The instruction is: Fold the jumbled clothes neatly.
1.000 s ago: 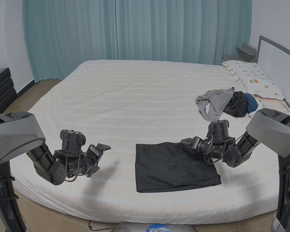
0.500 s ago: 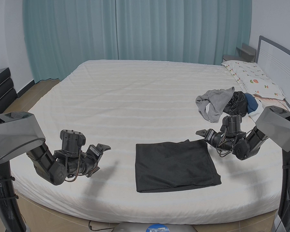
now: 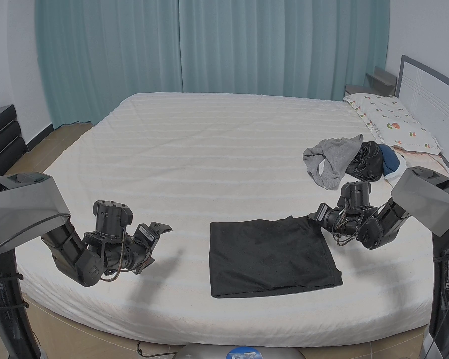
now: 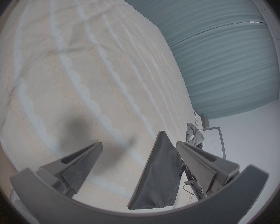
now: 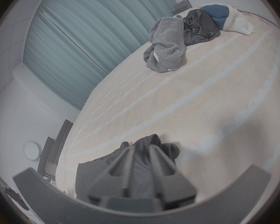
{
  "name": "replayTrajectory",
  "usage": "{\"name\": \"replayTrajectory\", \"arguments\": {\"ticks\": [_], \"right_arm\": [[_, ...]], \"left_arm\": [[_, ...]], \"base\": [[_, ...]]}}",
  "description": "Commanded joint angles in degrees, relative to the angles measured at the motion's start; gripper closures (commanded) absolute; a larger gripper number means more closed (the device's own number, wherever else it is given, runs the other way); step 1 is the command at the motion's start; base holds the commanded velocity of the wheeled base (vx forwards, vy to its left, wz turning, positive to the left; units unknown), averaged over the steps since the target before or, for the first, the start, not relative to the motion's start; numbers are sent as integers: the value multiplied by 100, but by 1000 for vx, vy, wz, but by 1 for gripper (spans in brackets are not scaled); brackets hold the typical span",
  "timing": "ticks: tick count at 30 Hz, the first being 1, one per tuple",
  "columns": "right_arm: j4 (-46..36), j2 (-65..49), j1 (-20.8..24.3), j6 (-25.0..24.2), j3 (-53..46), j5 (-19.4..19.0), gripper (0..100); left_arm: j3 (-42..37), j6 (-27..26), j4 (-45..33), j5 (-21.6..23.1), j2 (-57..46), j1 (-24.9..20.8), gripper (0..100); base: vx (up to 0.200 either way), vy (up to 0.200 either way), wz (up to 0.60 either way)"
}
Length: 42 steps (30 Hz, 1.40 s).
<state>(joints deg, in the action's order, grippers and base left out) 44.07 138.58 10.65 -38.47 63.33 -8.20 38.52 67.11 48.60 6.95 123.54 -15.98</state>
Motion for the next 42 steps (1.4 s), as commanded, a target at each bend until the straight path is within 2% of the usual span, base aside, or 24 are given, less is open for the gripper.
{"name": "replayTrajectory", "arguments": {"ticks": [1, 7, 18, 19, 25, 29, 36, 40, 42], "right_arm": [[40, 55, -46, 24, 13, 3, 100], [-30, -95, -248, 24, 48, 3, 100], [-21, -7, -301, 15, 57, 3, 100], [-48, 11, -310, 15, 101, 3, 0], [-56, -7, -371, 24, 13, -41, 0], [-39, -367, -397, -46, -260, -199, 0], [102, -1246, -477, -73, -1508, -577, 0], [374, -1624, -468, -73, -2316, -841, 0], [743, -1756, -459, -55, -2896, -1096, 0]], "left_arm": [[6, 4, 0, 8, 3, -1, 0], [-3, 4, 0, -1, 3, -1, 0], [-11, 4, 0, -1, 3, -10, 0], [-11, 4, 0, -1, 3, -1, 0], [-20, 4, 9, -1, 3, -10, 0], [-20, -5, 9, -1, 3, -10, 0], [-3, 4, -9, -1, -5, -10, 0], [-3, 4, 0, -27, 3, -10, 0], [-20, 4, 18, -27, 3, -10, 0]], "base": [[0, 0, 0], [0, 0, 0], [0, 0, 0], [0, 0, 0], [0, 0, 0], [0, 0, 0], [0, 0, 0], [-200, 0, 0], [-200, 0, 0]]}}
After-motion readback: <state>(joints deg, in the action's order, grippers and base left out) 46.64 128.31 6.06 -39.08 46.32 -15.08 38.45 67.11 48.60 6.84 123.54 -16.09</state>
